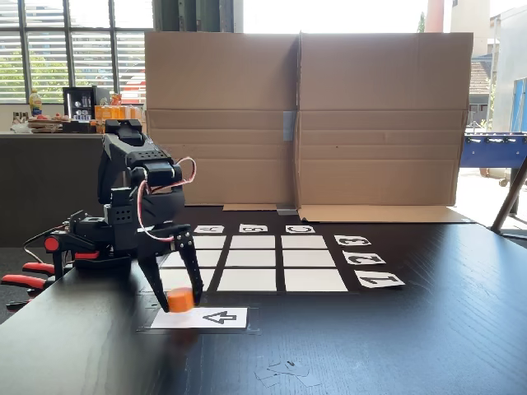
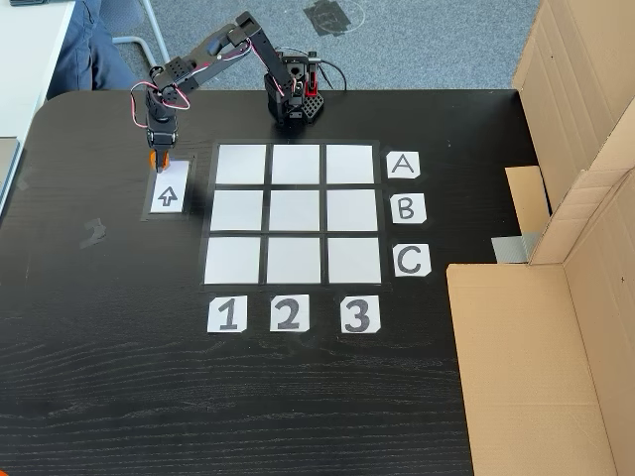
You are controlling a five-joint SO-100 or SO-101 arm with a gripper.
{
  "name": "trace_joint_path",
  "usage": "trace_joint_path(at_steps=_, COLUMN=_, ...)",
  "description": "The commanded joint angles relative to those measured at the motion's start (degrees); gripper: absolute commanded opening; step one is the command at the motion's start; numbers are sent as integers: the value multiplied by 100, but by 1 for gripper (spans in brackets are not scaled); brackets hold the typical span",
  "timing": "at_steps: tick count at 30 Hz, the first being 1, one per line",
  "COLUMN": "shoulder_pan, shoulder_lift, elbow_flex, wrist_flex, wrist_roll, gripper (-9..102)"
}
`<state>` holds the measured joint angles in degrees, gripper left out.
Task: Pick up the round, orange token and place it in the grid on square A1.
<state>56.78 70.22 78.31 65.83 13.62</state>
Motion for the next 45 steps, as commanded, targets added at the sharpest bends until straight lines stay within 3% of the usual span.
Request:
trace_joint_path(at_steps=1, shoulder_pan=158, shoulder_lift=756, elbow_flex=-220, wrist_flex=158, wrist_roll=-35, gripper=11)
trace_joint_path(at_steps=8, shoulder_pan=325, shoulder_lift=1951, elbow_flex=211, wrist_flex=694, wrist_roll=-149, gripper=11)
trace_joint_path(at_steps=25, shoulder_pan=-615, shoulder_lift=5581, elbow_flex=3858, wrist_flex=879, wrist_roll=-325, gripper=11)
trace_joint_path(at_steps=34, shoulder_pan=-1213, shoulder_lift=5669, elbow_flex=5212, wrist_flex=756, wrist_roll=-360, gripper=11)
trace_joint_path(at_steps=45, shoulder_pan=-1485, shoulder_lift=5229, elbow_flex=6258, wrist_flex=-272, wrist_roll=-360, gripper=11)
